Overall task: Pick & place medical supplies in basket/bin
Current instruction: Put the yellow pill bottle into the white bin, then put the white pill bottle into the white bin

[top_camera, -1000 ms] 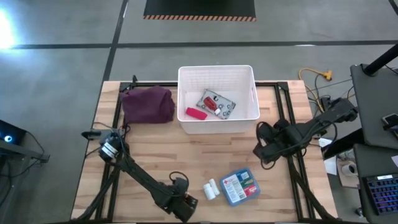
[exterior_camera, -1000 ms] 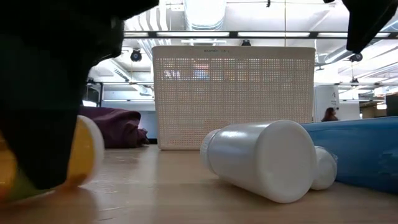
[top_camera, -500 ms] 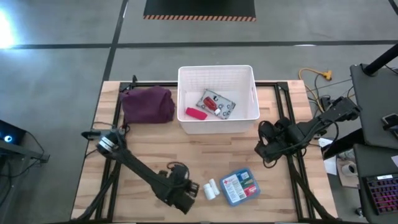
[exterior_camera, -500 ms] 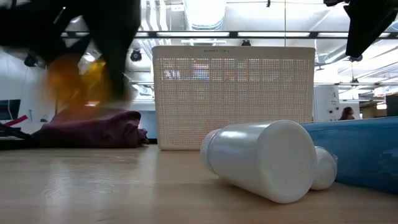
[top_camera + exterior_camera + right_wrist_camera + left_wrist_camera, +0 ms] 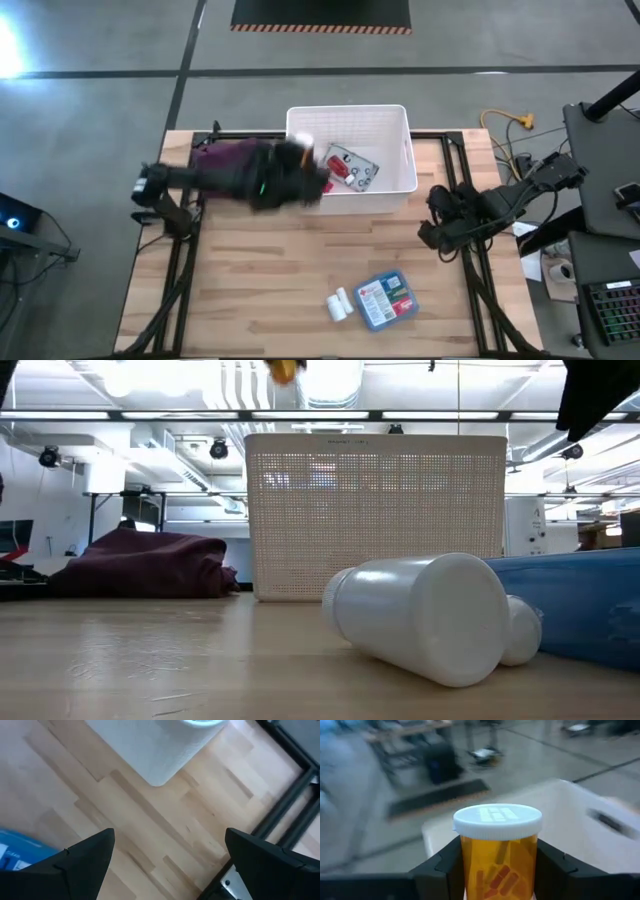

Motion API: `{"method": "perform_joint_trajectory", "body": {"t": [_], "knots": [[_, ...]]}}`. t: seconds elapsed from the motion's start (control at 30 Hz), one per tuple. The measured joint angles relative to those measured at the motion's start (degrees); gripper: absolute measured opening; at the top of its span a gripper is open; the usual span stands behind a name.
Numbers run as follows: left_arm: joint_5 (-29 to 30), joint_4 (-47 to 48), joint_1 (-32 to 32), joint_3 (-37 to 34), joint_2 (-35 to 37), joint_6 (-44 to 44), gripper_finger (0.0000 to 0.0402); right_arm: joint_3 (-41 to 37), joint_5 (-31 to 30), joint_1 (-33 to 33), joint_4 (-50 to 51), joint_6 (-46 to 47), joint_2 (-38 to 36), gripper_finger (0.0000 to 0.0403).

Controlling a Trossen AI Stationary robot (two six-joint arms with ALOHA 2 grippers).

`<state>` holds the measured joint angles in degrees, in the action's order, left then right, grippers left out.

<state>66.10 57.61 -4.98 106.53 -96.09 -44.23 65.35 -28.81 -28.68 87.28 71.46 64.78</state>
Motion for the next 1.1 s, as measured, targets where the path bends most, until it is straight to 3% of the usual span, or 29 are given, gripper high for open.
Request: {"method": "perform_joint_trajectory", "body": {"t": [0.07,0.2,0.27,0.43,0.6,0.7,0.77,0.9,0.97,1.1], "knots": [[-3.94,-9.23,6.79,-2.31,0.52,9.79,0.016,-0.04,0.66,-0.17,-1.07,-0.93,0.05,0.037],[-27.67,-21.54,17.47,-7.03,0.79,15.72,0.0199,-0.11,2.13,-0.9,-1.22,0.0,0.71,0.037],[-35.95,-24.07,20.28,-10.12,0.79,14.64,0.0225,-0.25,2.36,-1.44,-1.24,0.79,1.31,0.037],[-39.16,-23.98,20.58,-17.41,2.0,10.34,0.0266,-0.68,2.52,-1.95,-1.37,-0.17,2.33,0.037],[-54.1,-27.19,13.29,-22.49,9.12,6.0,0.0276,-1.66,6.41,-5.11,-13.36,-18.09,2.86,0.037],[-54.22,-31.99,0.6,-27.06,13.57,7.33,0.0276,-3.24,10.81,-9.01,-20.79,-25.28,2.86,0.037],[-51.11,-33.6,-8.84,-30.26,15.68,6.49,0.0273,-4.58,11.29,-11.82,-23.54,-25.71,2.88,0.037],[-35.42,-40.91,-24.42,-37.45,16.02,-1.26,0.0266,-7.63,11.47,-14.15,-37.89,-29.63,4.48,0.037],[-32.03,-45.63,-28.88,-41.01,13.39,-5.31,0.0261,-8.14,12.26,-13.64,-46.5,-35.24,7.47,0.037],[-33.69,-51.8,-30.49,-43.96,4.32,-17.89,0.0248,-4.51,15.78,-10.48,-52.48,-39.82,17.08,0.037]]}}
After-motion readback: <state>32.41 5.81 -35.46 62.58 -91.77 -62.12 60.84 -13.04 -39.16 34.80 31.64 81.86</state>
